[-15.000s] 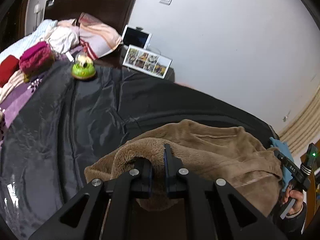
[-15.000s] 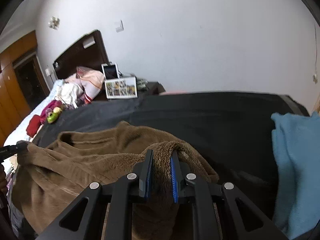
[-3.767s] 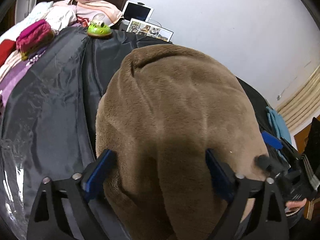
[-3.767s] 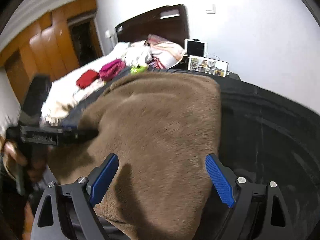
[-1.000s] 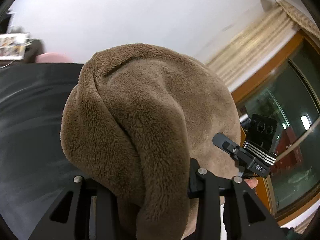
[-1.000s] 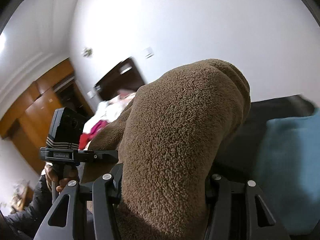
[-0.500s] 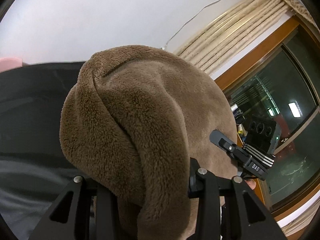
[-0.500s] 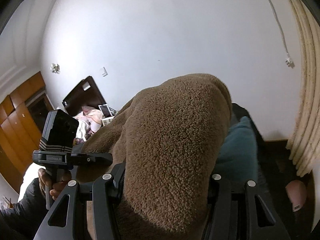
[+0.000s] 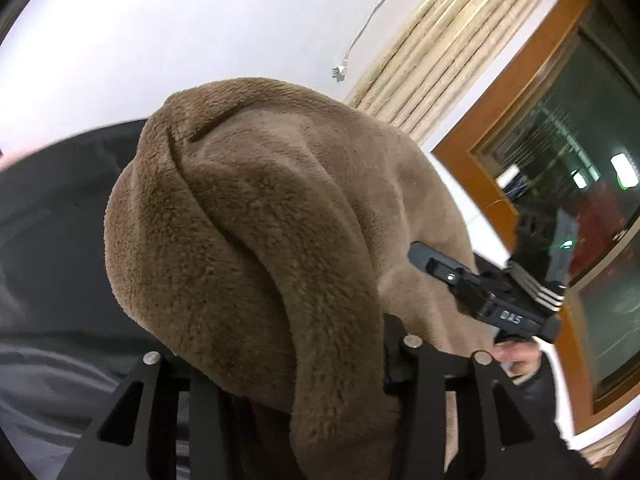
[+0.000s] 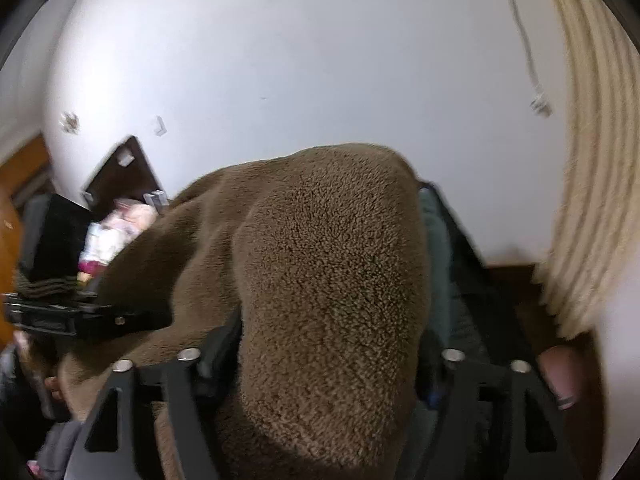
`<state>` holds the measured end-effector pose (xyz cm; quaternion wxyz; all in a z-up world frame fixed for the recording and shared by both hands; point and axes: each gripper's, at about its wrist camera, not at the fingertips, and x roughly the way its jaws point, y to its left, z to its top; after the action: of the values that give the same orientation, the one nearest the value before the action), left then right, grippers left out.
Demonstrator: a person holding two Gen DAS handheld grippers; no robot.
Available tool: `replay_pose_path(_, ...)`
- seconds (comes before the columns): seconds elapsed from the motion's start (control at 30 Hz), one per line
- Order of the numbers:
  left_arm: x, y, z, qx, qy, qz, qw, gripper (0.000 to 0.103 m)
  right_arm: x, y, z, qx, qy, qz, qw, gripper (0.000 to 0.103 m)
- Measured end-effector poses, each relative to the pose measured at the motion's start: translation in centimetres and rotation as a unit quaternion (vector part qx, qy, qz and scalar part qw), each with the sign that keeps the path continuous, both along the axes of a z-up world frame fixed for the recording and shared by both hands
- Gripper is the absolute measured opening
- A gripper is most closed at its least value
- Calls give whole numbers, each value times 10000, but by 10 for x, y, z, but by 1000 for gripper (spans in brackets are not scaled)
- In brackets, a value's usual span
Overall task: Fold clothes
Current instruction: 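Lift and carry the folded bundle with both grippers across the sheet, then lower the bundle onto the black sheet and open both grippers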
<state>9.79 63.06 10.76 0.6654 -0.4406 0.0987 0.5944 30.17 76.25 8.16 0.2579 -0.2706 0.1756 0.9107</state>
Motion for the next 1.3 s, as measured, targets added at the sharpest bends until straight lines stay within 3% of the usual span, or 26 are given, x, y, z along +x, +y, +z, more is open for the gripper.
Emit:
replay_pose_path(0.2, -10, -20, 12, -43, 188, 287, 9994, 73, 1, -57, 27, 1304, -421, -607, 9887, 84)
replay_pose_path(0.37, -13, -47, 14, -19, 388, 404, 9984, 76, -11, -118, 41, 2140, -363, -442, 9752, 84)
replay_pose_path(0.47, -28, -61, 7, -107, 349, 464, 9983, 76, -28, -139, 33, 2132, -444, -57, 9760, 84)
replay_pose_path(0.57, -43, -74, 0, -196, 309, 525, 9980, 76, -43, -150, 7, 1812, -818, 266, 9797, 85)
replay_pose_path(0.77, -46, -92, -7, -249, 580, 556, 9965, 77, -20, -145, -22, 1705, -769, 74, 9823, 87)
replay_pose_path(0.87, -30, -82, -2, -242, 782, 585, 9949, 78, -15, -146, -23, 1770, -829, 21, 9807, 87)
replay_pose_path(1.17, -10, -124, 28, 2, 1446, 779, 9864, 81, 5, -149, 0, 1642, -560, -212, 9846, 89)
replay_pose_path(1.3, 1, -144, 35, 47, 1729, 925, 9806, 85, 32, -161, 11, 1701, -475, -564, 9827, 98)
